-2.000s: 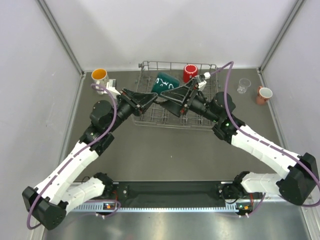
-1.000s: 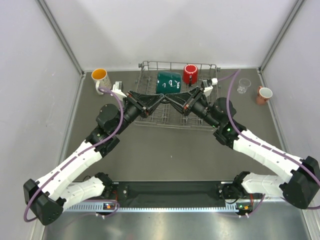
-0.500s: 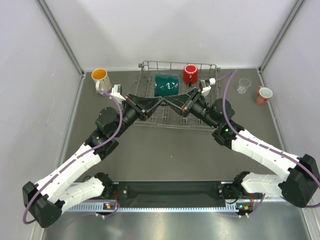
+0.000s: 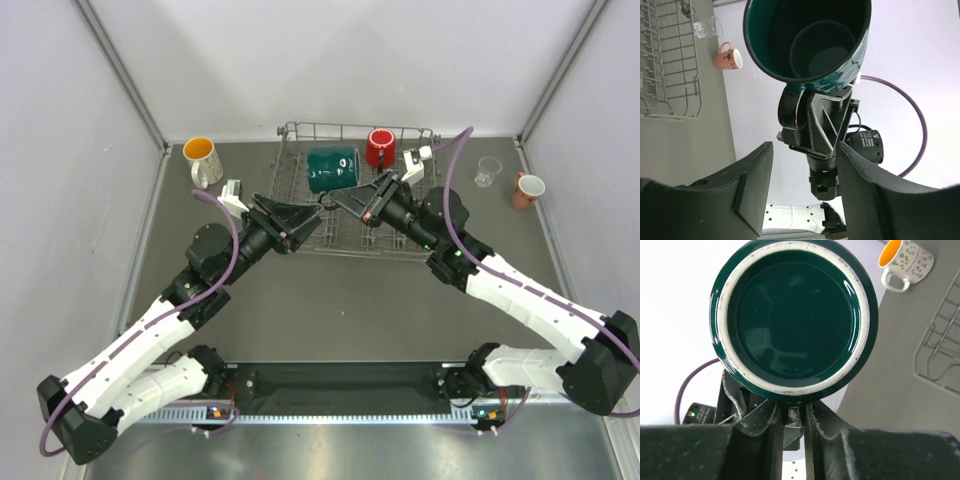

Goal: Load the cups into the dish rack

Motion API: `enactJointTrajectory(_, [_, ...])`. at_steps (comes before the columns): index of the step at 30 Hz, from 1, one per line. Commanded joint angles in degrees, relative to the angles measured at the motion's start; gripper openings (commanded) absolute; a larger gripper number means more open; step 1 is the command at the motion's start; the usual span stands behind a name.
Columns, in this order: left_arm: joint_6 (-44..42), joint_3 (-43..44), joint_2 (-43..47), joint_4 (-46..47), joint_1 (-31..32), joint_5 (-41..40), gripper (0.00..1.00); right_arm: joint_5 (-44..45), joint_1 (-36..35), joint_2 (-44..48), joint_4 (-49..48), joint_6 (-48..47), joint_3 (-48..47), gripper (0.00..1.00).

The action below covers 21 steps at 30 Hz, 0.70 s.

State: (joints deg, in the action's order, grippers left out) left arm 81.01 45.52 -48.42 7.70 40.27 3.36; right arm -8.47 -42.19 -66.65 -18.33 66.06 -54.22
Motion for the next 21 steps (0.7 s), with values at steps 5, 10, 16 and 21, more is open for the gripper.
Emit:
enactJointTrajectory(5, [-0.76, -0.34, 3.33, -3.22, 0.25, -2.12, 0.59, 3.10, 0.45, 3.02, 4.26, -11.47, -7.92, 0.00])
enactJointTrajectory(10, [-3.14, 0.97, 6.67, -11.38, 0.16, -5.37, 0.60, 6.61, 0.36, 3.81, 14.52, -19.98, -10.82, 0.00])
enactJointTrajectory(16, [-9.90, 7.20, 7.38, -24.38, 0.16, -7.66, 0.62, 15.56, 0.45, 4.16, 28.85, -29.48, -15.48, 0.00])
enactJointTrajectory(21, [-18.60, 13.36, 6.50, -31.42, 0.16, -8.36, 0.65, 22.70, 0.45, 2.94, 38.17, -34.85, -18.03, 0.00])
